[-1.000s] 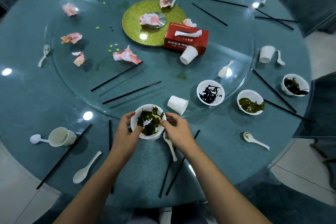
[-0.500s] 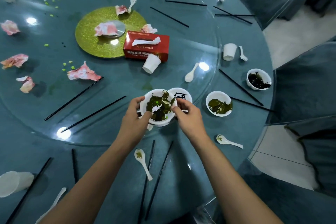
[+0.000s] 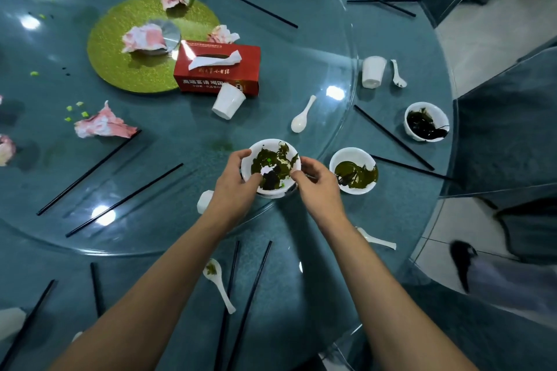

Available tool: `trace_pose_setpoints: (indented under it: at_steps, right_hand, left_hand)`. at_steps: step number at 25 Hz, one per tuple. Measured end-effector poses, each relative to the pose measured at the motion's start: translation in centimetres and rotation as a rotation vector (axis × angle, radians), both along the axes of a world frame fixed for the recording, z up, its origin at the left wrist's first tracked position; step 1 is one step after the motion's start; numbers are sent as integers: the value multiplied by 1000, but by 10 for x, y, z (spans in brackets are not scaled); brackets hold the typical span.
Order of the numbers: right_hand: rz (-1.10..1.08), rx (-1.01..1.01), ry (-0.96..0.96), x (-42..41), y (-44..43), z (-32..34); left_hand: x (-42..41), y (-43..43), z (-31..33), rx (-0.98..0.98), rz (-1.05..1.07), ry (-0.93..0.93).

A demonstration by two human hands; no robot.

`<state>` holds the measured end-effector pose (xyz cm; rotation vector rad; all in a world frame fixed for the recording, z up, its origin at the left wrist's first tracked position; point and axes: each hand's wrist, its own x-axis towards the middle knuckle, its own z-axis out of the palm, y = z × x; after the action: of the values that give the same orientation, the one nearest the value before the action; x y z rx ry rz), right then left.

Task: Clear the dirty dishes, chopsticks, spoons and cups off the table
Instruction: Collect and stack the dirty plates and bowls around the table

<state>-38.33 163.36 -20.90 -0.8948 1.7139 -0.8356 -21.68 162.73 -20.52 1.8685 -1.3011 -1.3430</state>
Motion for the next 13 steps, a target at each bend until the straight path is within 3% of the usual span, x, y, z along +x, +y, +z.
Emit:
trace_pose_setpoints:
  at_steps: [13]
  right_hand:
    - [10, 58, 8, -19, -10, -18]
  left_hand:
    - [-21, -14, -16, 6, 19, -14]
